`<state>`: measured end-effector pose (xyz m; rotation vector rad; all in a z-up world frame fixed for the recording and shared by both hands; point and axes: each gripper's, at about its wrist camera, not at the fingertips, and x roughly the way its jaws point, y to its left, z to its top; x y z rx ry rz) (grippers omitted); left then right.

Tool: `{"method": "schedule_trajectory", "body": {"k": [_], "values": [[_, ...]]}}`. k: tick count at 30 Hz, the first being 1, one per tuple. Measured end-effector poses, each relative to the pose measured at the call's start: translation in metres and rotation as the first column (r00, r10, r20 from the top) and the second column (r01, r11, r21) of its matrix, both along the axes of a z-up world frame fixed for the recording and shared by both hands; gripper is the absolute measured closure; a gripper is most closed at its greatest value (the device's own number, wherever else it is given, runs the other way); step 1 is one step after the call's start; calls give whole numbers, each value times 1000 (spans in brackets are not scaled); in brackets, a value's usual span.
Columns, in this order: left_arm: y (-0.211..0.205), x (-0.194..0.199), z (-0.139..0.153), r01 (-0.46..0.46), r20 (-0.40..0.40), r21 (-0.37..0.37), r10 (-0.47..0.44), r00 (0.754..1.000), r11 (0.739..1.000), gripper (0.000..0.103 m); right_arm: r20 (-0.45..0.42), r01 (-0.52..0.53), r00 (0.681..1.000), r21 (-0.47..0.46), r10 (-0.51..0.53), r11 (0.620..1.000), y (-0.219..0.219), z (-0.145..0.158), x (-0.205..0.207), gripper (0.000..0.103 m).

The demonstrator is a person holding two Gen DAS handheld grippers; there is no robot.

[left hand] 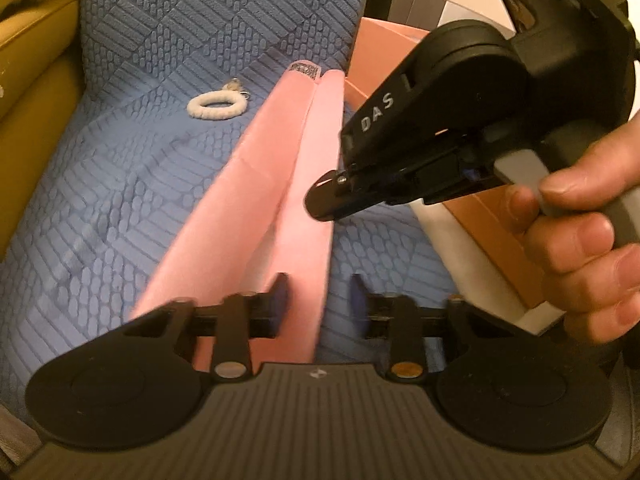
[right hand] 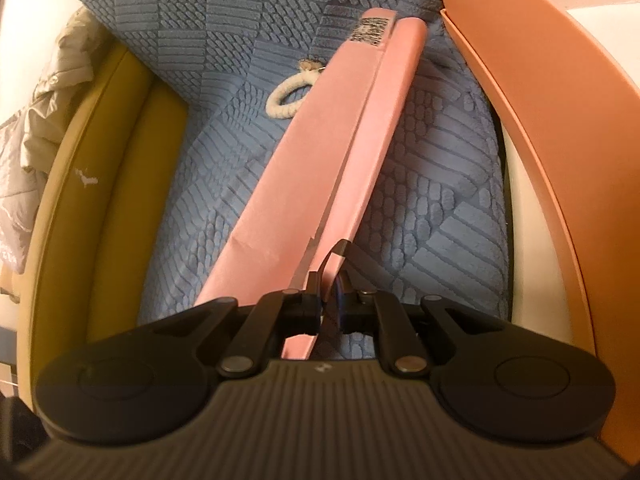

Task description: Organize objects

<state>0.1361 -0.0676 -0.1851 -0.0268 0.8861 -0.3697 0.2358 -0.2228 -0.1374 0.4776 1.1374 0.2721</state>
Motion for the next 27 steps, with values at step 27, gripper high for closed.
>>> {"method": "schedule_trajectory", "body": {"k": [27], "values": [[82, 21, -4, -332, -248, -333, 258, 934, 883, 95, 150, -99, 983, -17, 101, 995, 40, 8, 12, 88]]}}
